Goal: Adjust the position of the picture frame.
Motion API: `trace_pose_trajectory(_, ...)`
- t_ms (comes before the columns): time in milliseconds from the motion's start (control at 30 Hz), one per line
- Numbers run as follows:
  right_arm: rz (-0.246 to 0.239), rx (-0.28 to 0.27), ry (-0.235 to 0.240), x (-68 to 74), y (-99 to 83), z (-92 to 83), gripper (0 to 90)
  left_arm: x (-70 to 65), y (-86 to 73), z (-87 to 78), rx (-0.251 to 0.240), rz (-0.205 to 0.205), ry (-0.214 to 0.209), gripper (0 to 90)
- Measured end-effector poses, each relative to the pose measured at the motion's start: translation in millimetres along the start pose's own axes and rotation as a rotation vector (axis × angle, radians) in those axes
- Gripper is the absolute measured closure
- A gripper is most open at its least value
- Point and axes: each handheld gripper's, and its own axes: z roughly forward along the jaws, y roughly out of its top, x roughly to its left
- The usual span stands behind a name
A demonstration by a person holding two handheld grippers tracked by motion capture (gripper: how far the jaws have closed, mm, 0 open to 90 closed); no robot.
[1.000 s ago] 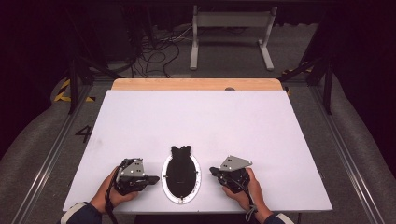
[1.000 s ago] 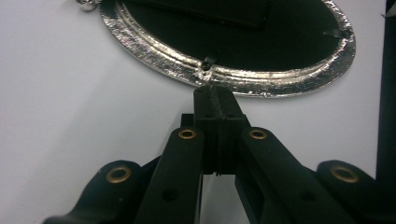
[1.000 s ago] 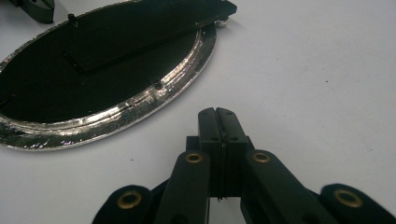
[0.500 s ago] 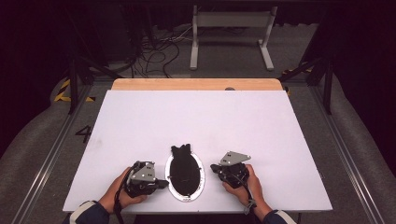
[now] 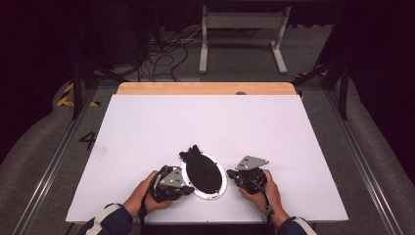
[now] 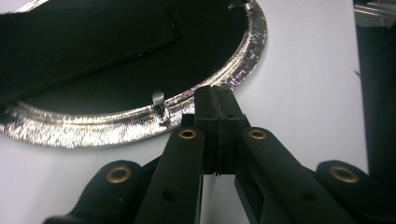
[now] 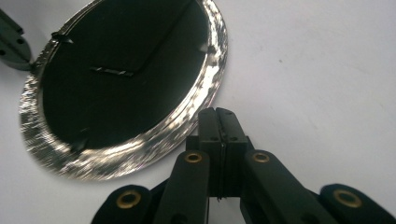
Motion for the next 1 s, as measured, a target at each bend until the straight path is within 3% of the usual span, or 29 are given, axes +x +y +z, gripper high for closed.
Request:
trace_pose_trajectory(133,0.009,-0.02,0.025,-2.1,-10.9,-12.8,90.0,3.9,10.0,9.6,-0.009,-0.007,0.006,90.0)
trace_pose_trajectory(167,0.005,-0.034,0.04,-0.7,-13.1,-15.9,90.0,5.3,11.9,10.9,-0.005,0.006,0.009,90.0)
trace_pose_trajectory(267,-0.022,-0.039,0.049,7.5,-15.1,-20.8,90.0,7.5,20.1,18.8,-0.01,-0.009,0.016,90.0)
trace_pose_trajectory(433,-0.051,-0.023,0.066,17.1,-12.3,-16.1,90.0,10.6,31.6,29.2,-0.016,-0.007,0.024,90.0)
trace_pose_trajectory(500,-0.05,-0.02,0.064,17.0,-11.9,-14.4,90.0,10.3,31.9,28.2,-0.008,0.0,0.028,90.0)
trace_pose_trajectory(567,-0.043,-0.017,0.06,16.7,-11.5,-11.5,90.0,12.5,28.8,16.7,-0.028,0.01,0.025,89.9)
trace_pose_trajectory(633,-0.055,-0.014,0.058,18.3,-11.6,-11.0,90.0,25.1,21.9,-10.7,-0.102,-0.036,0.098,89.9)
trace_pose_trajectory(700,-0.057,-0.013,0.058,18.9,-11.1,-10.3,90.0,37.6,15.8,-27.2,-0.159,-0.095,0.142,89.9)
trace_pose_trajectory(733,-0.055,-0.013,0.061,19.4,-10.5,-9.7,90.0,43.7,13.5,-32.3,-0.165,-0.105,0.173,90.0)
trace_pose_trajectory(767,-0.059,-0.014,0.061,19.9,-10.0,-9.1,90.0,49.4,11.2,-35.4,-0.167,-0.118,0.199,90.0)
trace_pose_trajectory(800,-0.059,-0.014,0.061,19.9,-10.0,-9.1,90.0,49.4,11.2,-35.4,-0.167,-0.118,0.199,89.9)
trace_pose_trajectory(833,-0.06,-0.015,0.065,21.8,-9.4,-8.3,90.0,61.5,7.0,-38.4,-0.173,-0.152,0.223,90.0)
trace_pose_trajectory(867,-0.06,-0.015,0.065,21.8,-9.4,-8.3,90.0,61.5,7.0,-38.4,-0.173,-0.152,0.223,90.0)
trace_pose_trajectory(933,-0.062,-0.018,0.063,23.6,-9.0,-7.4,90.0,73.9,5.0,-38.3,-0.181,-0.179,0.255,90.0)
trace_pose_trajectory(1000,-0.067,-0.019,0.062,25.0,-8.4,-6.6,90.0,83.6,5.1,-34.7,-0.188,-0.198,0.26,90.0)
